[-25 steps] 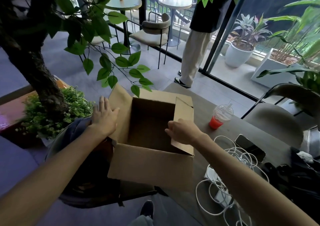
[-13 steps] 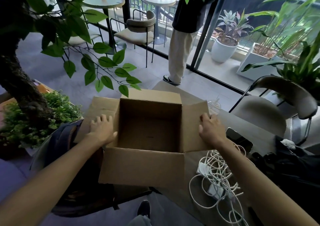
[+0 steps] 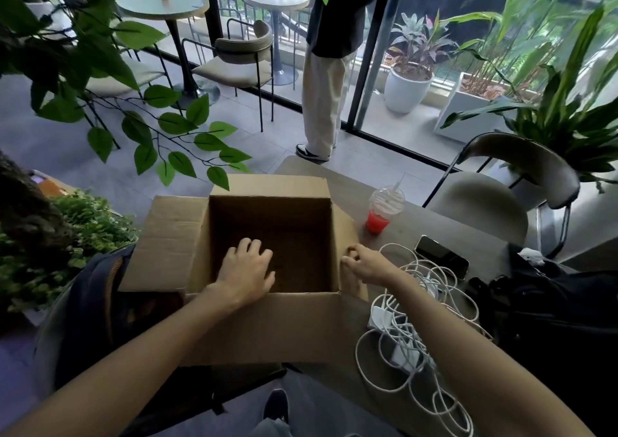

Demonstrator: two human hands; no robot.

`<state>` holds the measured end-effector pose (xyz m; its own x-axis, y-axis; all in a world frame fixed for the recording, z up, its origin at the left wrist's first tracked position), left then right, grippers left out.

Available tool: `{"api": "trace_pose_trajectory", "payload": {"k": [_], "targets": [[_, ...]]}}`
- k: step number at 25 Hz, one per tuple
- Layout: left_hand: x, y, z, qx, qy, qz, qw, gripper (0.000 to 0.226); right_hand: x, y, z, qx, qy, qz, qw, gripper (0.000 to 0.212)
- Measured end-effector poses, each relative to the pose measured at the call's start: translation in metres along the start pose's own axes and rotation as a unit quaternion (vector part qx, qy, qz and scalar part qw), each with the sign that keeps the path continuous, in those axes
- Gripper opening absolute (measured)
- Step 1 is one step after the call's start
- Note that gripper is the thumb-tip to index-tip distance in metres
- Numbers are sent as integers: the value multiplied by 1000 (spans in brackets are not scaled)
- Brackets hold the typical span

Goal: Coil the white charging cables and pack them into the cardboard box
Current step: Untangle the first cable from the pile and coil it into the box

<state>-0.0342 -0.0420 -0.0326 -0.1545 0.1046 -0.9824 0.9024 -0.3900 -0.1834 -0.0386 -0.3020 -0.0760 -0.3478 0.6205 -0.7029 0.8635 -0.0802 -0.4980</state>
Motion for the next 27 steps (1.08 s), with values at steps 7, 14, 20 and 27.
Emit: {"api": "trace_pose_trajectory", "payload": {"k": [7,14,20,27], "targets": [[-15,30,113,144,-111,21,983,52,-77,-33,26,-40,23,133,990,30],[17,16,252,314,-215,-92,920,23,-37,-86,128,39,-18,49,998,22],[106,-8,292,237,-198,-255,916,31,25,-104,170,35,-7,-5,999,41],[127,-7,315,101,-239,-285,923,25,21,-99,190,39,-39,28,998,30]]}}
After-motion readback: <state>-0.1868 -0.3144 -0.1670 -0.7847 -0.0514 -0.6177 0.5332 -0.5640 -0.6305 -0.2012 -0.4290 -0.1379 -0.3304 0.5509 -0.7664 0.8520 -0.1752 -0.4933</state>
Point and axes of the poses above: each hand's wrist, its own y-axis towards the middle knuckle, its own x-axis out of the palm, z = x × y, the point moved 7 cm from there along y, towards the middle knuckle, and after that the axes turned 3 degrees about y, right-handed, at the moved point
